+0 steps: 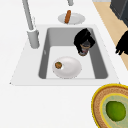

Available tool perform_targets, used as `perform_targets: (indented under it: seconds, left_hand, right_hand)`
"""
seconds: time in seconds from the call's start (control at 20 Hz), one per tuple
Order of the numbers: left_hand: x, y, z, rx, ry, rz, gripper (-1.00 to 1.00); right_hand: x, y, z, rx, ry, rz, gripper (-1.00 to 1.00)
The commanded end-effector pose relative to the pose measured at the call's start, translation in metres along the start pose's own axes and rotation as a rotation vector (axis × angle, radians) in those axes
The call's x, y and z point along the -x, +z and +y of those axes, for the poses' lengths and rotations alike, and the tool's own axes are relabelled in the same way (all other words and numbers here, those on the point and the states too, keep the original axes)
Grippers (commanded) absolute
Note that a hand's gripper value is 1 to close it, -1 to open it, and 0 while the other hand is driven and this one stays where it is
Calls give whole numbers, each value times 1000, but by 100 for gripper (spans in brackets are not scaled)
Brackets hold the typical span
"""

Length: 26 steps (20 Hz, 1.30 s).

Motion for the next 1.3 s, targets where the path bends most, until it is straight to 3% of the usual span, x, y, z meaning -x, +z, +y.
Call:
perform_targets:
  seconds: [0.0,0.4,0.7,1.25]
  left_hand:
    - [0,0,0,0,0,0,0]
    - [0,0,0,0,0,0,0]
    - [0,0,0,0,0,0,0]
    - [0,0,0,0,0,0,0]
  right_hand:
    - [-1,-43,4,18,-19,-16,100]
    - [0,-80,44,53,-16,-23,100]
    - [8,-100,55,75,8,-28,100]
    - [18,-138,61,69,0,-13,100]
